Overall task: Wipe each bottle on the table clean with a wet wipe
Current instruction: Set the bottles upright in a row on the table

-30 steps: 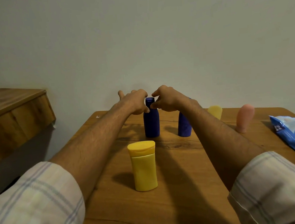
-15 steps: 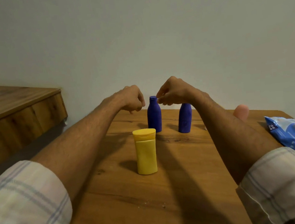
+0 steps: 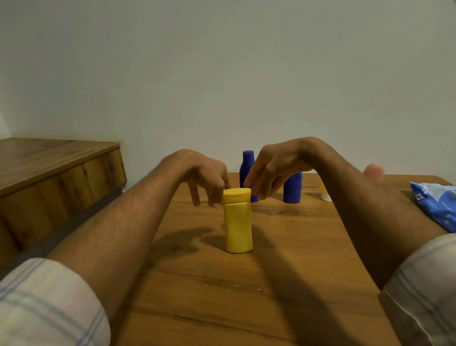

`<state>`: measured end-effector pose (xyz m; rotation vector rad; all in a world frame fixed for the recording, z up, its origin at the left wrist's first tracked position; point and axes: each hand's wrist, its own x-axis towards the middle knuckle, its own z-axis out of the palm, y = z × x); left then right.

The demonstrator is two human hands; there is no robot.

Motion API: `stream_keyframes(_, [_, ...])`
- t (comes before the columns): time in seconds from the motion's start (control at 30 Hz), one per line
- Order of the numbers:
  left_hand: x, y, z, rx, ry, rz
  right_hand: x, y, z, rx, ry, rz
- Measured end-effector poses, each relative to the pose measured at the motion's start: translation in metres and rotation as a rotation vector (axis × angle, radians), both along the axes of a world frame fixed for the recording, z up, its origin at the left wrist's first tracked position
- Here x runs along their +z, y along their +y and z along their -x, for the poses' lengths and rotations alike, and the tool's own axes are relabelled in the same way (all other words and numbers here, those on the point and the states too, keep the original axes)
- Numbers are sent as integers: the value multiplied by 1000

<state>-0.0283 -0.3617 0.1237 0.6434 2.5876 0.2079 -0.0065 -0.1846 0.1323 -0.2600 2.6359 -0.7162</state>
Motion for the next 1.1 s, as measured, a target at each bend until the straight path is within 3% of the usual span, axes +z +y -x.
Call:
stream_keyframes(0.1, [-4, -3, -4, 1, -34, 16, -4, -10, -7, 28, -6, 4])
stream_keyframes(0.37, [-3, -2, 7, 52, 60, -178, -5, -23, 8, -11, 42, 31])
stream_keyframes(0.77, [-25, -28, 86, 236, 444, -456, -21, -51, 97, -61, 431, 78])
stream_keyframes(1.1, [-51, -37, 131, 350, 496, -526, -46, -72, 142, -116, 493, 95])
